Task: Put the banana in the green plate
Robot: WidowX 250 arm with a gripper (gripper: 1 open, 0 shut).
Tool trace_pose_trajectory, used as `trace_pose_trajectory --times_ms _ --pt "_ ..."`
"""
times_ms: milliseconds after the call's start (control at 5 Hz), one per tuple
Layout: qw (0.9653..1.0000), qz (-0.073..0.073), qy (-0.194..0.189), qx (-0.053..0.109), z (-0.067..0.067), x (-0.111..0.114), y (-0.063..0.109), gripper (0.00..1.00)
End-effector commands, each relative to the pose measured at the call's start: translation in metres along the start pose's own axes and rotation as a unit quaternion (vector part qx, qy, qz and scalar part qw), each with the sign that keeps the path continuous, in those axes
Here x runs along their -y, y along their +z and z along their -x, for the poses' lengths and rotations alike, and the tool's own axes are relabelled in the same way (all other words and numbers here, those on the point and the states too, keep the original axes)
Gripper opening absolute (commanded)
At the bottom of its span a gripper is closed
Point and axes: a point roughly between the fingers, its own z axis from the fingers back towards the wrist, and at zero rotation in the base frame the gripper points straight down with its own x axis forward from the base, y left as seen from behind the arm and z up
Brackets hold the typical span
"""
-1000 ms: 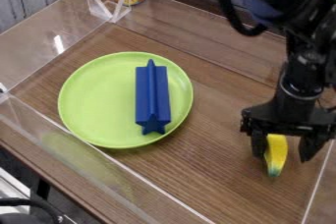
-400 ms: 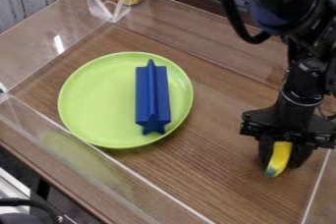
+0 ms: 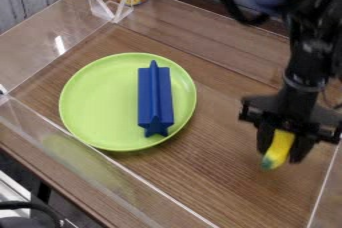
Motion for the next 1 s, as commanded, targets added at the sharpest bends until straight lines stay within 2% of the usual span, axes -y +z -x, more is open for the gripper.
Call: trace_pose_trajectory --times_ms 0,200,400,600,800 --pt "0.9987 0.017 -0.038 0.029 -0.007 -0.018 0.055 0.0" --pt "0.9991 0.009 0.01 0.04 -0.015 -0.057 0.086 0.0" --pt "0.9977 0.006 0.049 0.045 -0.014 -0.103 0.099 0.0" --pt "0.9957 0.001 0.079 0.048 -0.01 -0.106 0.088 0.0" --pt "0.9951 -0.005 0.086 0.049 -0.007 -0.1 0.076 0.0"
